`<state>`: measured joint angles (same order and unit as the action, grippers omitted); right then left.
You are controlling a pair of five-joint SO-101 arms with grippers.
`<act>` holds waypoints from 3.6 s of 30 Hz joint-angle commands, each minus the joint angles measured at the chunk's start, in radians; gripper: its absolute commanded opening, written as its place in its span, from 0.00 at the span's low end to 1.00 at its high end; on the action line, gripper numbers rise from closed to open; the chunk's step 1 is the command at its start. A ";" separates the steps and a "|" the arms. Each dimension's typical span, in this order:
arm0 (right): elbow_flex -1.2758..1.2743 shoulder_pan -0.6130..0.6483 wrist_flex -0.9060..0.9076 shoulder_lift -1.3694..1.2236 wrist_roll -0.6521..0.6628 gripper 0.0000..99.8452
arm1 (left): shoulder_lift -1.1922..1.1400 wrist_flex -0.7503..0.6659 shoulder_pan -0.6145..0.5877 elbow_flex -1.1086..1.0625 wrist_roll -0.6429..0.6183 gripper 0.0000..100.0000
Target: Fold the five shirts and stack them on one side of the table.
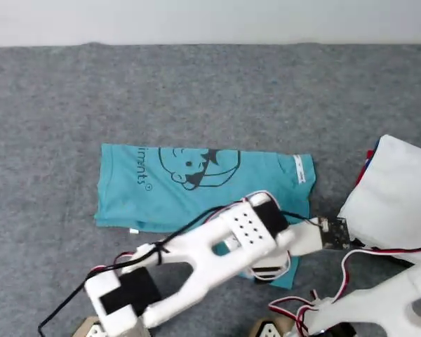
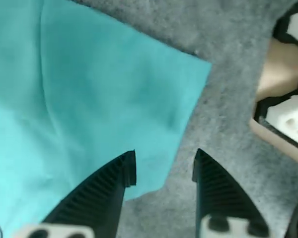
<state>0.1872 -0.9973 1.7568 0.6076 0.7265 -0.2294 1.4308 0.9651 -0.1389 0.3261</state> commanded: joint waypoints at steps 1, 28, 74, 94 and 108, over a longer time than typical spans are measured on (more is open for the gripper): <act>0.043 -0.012 0.038 0.022 0.009 0.01 | -0.055 -0.040 0.005 0.064 -0.009 0.20; 0.043 -0.013 0.039 0.024 0.009 0.01 | -0.460 0.058 -0.005 0.394 -0.009 0.00; -0.021 -0.012 0.038 0.074 0.008 0.01 | -0.315 0.324 -0.129 0.779 0.035 0.01; -0.074 -0.012 0.038 0.081 0.005 0.01 | -0.292 0.153 -0.176 0.541 0.043 0.01; -0.100 -0.012 0.038 0.081 0.003 0.01 | -0.301 -0.011 -0.305 0.542 0.077 0.01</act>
<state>0.0829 -1.0004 1.7568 0.6720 0.7265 -0.5409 1.4722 0.6843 0.3982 0.3874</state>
